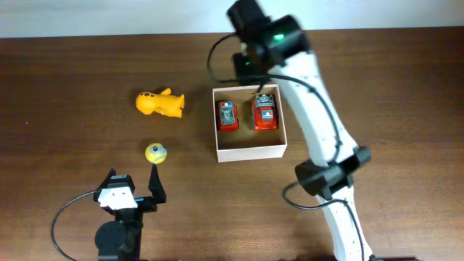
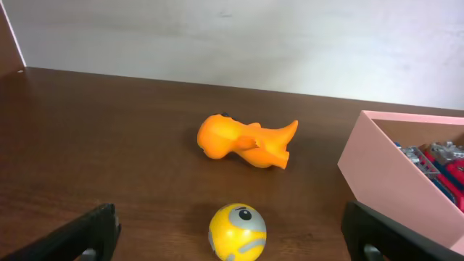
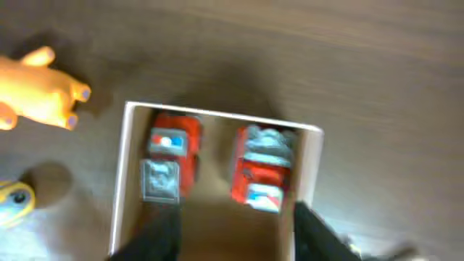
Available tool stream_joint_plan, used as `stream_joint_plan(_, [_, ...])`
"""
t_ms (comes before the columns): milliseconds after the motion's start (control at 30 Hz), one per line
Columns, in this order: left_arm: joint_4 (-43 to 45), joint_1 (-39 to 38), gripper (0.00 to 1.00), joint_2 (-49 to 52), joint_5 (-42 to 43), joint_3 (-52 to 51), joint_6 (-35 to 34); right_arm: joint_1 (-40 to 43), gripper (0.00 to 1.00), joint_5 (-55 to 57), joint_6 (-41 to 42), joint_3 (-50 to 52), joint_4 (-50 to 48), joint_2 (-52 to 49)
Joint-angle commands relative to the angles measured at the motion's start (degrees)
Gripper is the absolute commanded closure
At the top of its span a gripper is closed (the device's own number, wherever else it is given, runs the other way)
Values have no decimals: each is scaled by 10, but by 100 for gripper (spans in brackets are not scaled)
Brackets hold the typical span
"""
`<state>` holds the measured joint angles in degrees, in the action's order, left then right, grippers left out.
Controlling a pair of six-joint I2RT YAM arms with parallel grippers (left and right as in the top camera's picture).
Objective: Pack container
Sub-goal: 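Raise the right gripper and move it right toward the yellow peg toy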
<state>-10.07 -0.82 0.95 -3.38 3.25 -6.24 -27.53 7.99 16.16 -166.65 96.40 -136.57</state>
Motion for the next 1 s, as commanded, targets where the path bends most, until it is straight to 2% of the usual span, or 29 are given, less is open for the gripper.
stream_joint_plan(0, [1, 2, 1, -2, 6, -3, -1, 44, 49, 28, -24, -39, 9, 35])
stream_joint_plan(233, [1, 2, 1, -2, 6, -3, -1, 109, 44, 28, -68, -26, 9, 39])
stream_joint_plan(400, [1, 2, 1, -2, 6, -3, -1, 151, 42, 33, -78, 30, 9, 47])
stream_joint_plan(633, [1, 2, 1, -2, 6, -3, -1, 224, 42, 31, -27, 226, 9, 91])
stream_joint_plan(800, [1, 2, 1, -2, 6, -3, -1, 271, 38, 2, 28, 367, 9, 114])
stream_joint_plan(967, [1, 2, 1, -2, 6, -3, -1, 286, 38, -25, 101, 473, -15, 114])
